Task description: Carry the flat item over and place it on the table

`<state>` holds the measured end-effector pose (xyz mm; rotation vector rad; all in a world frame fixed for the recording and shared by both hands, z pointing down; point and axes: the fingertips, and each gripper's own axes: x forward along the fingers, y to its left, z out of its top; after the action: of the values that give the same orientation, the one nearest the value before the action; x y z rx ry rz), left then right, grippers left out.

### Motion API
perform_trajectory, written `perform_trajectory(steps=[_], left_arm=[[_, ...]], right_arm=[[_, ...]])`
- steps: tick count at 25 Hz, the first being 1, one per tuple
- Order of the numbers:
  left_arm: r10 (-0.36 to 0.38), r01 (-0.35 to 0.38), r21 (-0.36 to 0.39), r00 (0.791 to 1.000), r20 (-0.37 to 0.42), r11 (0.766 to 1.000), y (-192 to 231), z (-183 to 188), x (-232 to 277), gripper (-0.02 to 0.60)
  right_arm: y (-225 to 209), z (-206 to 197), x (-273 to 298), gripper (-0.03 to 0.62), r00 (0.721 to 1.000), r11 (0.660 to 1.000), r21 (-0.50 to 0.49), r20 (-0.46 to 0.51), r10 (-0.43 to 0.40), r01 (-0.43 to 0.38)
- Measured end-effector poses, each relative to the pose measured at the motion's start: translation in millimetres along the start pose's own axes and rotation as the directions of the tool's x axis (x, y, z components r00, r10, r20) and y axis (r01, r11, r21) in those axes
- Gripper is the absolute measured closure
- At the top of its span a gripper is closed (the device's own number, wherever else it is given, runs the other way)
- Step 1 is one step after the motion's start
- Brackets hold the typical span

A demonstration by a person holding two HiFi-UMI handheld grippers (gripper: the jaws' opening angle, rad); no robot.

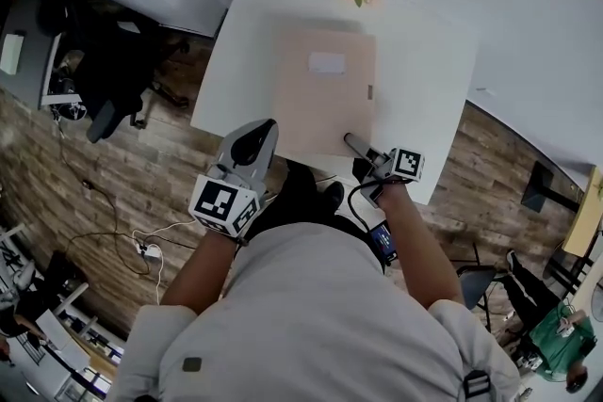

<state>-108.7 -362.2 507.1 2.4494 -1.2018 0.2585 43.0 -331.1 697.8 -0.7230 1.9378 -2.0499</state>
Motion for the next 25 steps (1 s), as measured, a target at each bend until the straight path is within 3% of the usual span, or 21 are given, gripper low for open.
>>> perform_trajectory(steps=[7,12,17,25], left_arm=[[-0.022,0.021,-0.024,0.999,-0.027,0.999,11,-12,5,0.581],[-0.035,0.033,-0.034,0.998,-0.048,0.999,15,-20,8,0.581],[-0.047,0.044,-0.044,0.997,-0.063,0.998,14,-26,10,0.581],[-0.064,0.058,-0.066,0.995,-0.079,0.996,12,-32,14,0.581]], right_arm=[[-7,-1,16,0.290,1.000,0.999,-0.047,0.004,0.006,-0.005],[-26,-3,17,0.289,0.995,0.988,-0.112,-0.012,-0.104,0.102],[-31,0,16,0.276,0.993,0.983,-0.139,0.002,-0.118,0.117],[-50,11,8,0.223,0.968,0.941,-0.228,0.038,-0.249,0.251]])
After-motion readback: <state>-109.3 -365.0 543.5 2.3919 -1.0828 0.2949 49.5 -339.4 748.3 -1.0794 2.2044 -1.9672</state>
